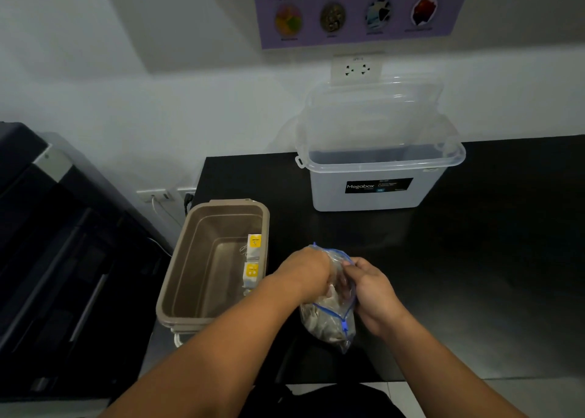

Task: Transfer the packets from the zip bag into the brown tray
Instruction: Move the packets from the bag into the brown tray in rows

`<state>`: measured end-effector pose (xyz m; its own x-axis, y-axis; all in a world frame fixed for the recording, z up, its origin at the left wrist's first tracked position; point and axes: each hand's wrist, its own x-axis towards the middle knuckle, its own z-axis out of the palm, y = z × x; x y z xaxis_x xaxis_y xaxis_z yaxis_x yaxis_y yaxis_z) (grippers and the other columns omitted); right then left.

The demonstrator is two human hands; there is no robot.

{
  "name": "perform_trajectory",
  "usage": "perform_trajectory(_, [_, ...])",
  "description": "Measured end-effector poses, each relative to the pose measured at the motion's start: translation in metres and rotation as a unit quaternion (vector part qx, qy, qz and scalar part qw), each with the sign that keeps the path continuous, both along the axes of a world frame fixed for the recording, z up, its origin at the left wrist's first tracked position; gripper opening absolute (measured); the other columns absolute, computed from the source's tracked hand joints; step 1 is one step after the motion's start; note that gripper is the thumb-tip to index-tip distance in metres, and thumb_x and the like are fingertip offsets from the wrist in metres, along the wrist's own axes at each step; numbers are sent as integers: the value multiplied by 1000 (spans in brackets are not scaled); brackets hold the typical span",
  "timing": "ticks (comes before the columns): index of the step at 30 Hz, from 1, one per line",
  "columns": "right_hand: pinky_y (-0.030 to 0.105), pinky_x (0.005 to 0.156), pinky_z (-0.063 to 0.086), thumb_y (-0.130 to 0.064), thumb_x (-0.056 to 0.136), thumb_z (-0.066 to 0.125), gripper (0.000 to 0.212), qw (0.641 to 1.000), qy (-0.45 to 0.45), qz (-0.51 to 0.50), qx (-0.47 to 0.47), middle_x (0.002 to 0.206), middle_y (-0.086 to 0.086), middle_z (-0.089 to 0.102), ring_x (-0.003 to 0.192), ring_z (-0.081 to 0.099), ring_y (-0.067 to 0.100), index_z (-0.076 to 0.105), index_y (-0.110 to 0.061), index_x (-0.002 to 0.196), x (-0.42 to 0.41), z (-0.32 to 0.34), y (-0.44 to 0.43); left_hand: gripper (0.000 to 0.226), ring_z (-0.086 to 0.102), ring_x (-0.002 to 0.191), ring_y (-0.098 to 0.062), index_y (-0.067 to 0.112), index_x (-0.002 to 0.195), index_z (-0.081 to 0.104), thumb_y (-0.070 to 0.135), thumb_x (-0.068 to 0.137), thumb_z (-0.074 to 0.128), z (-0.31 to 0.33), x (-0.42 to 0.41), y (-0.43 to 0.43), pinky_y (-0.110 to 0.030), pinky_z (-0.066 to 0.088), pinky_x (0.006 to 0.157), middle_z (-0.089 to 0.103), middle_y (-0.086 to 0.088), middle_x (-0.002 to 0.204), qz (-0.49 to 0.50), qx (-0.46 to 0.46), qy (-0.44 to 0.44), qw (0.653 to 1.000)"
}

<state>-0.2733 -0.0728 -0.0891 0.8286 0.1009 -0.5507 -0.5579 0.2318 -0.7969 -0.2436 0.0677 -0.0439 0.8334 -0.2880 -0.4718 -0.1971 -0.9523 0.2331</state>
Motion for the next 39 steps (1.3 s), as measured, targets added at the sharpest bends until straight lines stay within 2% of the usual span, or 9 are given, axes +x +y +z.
perform_trajectory(4, [47,82,60,-15,107,50,19,1000,9,-2,7,95,19,76,87,74,31,65,-4,108,2,-3,0,17,66,95,-14,23,105,76,32,94,66,15,7,8,-37,56,91,71,2,102,45,-65,10,997])
perform_trajectory(9, [47,82,60,-17,107,50,18,1000,20,-3,15,94,15,77,89,74,30,65,-7,106,6,0,3,16,66,89,-6,23,105,75,30,94,66,31,6,21,-29,56,84,71,8,95,106,-168,-55,978])
perform_trajectory(17, [43,72,62,-16,108,49,20,999,39,-13,17,105,20,77,93,77,33,62,-4,117,19,6,11,9,62,58,-7,26,97,63,17,96,66,80,14,79,-27,54,57,69,2,74,272,-346,-98,893])
perform_trajectory(23, [45,73,62,-15,108,49,22,999,42,-12,3,105,20,77,96,77,34,64,-4,119,28,6,14,8,68,62,-8,22,99,76,21,92,71,90,6,140,-28,60,76,77,-1,81,331,-290,-64,896])
perform_trajectory(27, [46,76,62,-16,107,49,22,999,42,-5,-9,102,18,78,95,77,34,65,-5,118,33,4,17,37,74,83,-8,20,106,76,19,71,90,77,-2,157,-30,58,87,78,5,89,316,-255,9,914])
perform_trajectory(29, [46,77,62,-16,107,50,22,999,42,-3,-9,102,18,78,96,77,33,65,-5,118,34,2,18,36,73,85,-9,20,100,76,18,68,92,63,-2,156,-28,57,86,77,4,88,327,-211,-3,921])
perform_trajectory(32, [48,79,62,-17,107,51,21,999,41,1,-17,102,17,79,94,78,32,66,-6,117,34,1,20,23,70,84,-18,16,90,74,29,77,86,38,2,153,-34,58,80,73,-1,84,353,-91,-56,929])
perform_trajectory(34, [50,83,61,-16,107,51,21,999,40,0,-22,105,20,78,97,76,34,66,-5,116,34,0,20,31,66,82,-20,14,88,72,44,82,78,26,3,150,-33,55,77,67,0,78,338,-16,-76,938])
perform_trajectory(39, [55,93,59,-15,107,51,21,999,38,0,-25,111,25,74,102,73,39,65,-3,117,33,1,19,40,66,95,-26,8,83,67,42,99,55,19,2,140,-34,52,86,65,-8,86,263,22,5,965])
